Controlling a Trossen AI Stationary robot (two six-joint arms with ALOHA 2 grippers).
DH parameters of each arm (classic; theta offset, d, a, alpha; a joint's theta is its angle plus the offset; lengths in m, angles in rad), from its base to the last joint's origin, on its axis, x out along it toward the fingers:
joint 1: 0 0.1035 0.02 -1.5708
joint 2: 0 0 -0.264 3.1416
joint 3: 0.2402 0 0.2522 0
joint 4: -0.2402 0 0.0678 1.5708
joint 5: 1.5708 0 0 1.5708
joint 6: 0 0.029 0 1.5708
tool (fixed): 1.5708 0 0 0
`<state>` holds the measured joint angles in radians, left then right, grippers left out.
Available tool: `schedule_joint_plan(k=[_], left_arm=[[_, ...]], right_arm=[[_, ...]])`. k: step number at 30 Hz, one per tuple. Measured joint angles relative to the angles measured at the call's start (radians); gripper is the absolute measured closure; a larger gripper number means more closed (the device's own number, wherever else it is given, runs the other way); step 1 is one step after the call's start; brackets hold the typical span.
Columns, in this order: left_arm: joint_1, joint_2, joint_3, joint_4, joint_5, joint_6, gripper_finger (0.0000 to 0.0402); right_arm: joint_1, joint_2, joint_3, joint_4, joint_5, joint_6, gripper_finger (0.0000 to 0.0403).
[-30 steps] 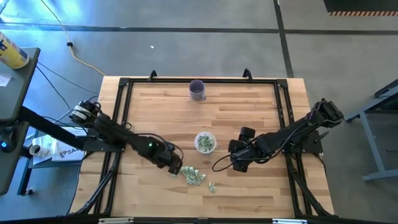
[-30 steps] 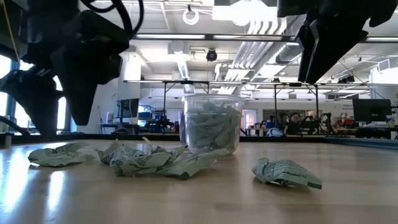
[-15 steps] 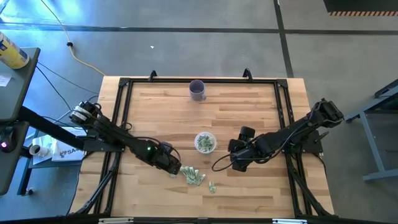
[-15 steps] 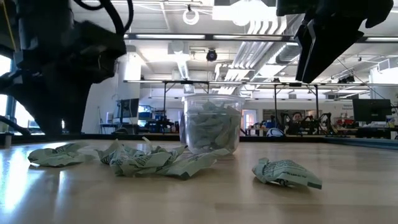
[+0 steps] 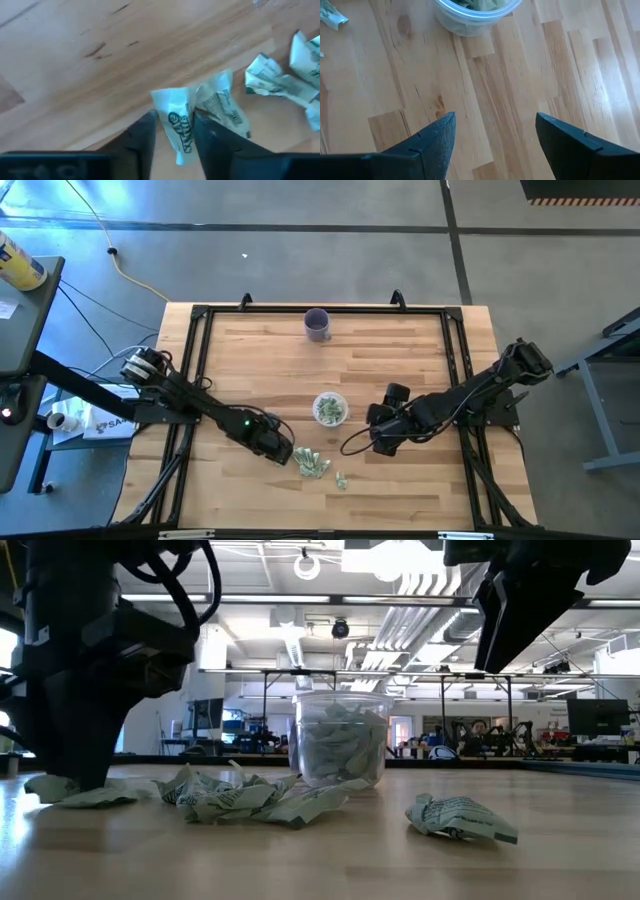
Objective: Pick and place Stevia / Truvia into bins
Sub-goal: Put the stevia packet into the transparent container
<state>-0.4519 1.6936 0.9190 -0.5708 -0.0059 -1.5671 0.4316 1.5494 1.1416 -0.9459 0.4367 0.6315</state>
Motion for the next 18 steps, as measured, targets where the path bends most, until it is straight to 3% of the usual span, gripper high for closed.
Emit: schedule_joint_plan(k=[7, 13, 18], left_arm=[[0.006, 0.001, -0.001, -0.048, -0.022, 0.106, 0.0368], [0.101, -0.014, 0.028, -0.1, -0.082, 0.224, 0.0361], [0.204, -0.045, 0.27, -0.225, -0.193, 0.48, 0.0369]], right_arm=[[0.003, 0.0, 0.0, 0.0, 0.01, 0.0, 0.0137], [0.064, -0.032, 0.0, -0.021, 0.077, 0.043, 0.0137], [0.112, -0.039, 0.0, -0.101, 0.036, 0.148, 0.0137]])
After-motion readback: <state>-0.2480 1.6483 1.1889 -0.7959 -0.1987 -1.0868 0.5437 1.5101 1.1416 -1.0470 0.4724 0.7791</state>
